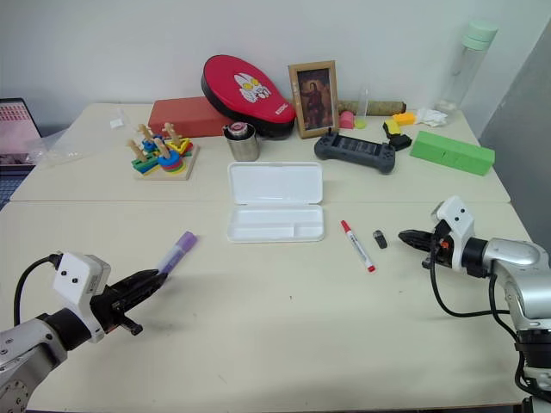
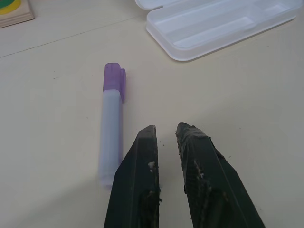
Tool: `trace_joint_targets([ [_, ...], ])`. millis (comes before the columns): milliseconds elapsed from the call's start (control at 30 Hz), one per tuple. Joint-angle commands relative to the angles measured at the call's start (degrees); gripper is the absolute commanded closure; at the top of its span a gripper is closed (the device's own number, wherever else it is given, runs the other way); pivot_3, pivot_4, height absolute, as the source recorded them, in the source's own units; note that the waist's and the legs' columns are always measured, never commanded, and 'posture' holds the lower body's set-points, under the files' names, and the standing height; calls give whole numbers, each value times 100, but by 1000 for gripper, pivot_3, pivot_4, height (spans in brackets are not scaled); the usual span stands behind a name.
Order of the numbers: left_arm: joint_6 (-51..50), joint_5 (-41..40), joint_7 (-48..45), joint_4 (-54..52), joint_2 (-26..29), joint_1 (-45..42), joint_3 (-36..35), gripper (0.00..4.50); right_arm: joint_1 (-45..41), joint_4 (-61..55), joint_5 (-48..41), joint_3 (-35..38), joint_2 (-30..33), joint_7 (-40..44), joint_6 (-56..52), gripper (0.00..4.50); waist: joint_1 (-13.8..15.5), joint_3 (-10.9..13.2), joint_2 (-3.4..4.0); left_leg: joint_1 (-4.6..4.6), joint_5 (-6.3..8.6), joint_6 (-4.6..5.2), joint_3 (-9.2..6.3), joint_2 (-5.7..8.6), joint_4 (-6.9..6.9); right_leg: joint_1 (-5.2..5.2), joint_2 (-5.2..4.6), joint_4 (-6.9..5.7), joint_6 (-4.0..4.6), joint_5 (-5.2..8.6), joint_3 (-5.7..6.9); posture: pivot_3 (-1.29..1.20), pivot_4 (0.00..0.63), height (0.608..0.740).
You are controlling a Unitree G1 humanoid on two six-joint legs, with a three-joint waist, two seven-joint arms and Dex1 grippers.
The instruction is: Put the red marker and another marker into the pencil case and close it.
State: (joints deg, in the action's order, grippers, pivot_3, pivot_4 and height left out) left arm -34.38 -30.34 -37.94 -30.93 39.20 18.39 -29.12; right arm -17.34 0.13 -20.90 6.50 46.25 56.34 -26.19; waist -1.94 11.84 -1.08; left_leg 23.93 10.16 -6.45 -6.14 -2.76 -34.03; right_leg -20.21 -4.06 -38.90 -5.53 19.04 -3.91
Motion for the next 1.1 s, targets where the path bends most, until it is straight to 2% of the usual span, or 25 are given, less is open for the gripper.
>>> trace_joint_targets([
  [33, 143, -45, 0, -152, -14, -26, -91, 3731, -103, -79, -22, 84, 62, 50, 94, 4472, 0, 0, 0, 0, 0, 0, 0, 0, 0, 0, 0, 0, 0, 0, 0, 0, 150, 740],
  [1100, 2, -144, -137, -269, 205, 56, -288, 3731, -142, 30, 72, 33, 67, 144, 232, 4472, 0, 0, 0, 0, 0, 0, 0, 0, 0, 0, 0, 0, 0, 0, 0, 0, 150, 740],
])
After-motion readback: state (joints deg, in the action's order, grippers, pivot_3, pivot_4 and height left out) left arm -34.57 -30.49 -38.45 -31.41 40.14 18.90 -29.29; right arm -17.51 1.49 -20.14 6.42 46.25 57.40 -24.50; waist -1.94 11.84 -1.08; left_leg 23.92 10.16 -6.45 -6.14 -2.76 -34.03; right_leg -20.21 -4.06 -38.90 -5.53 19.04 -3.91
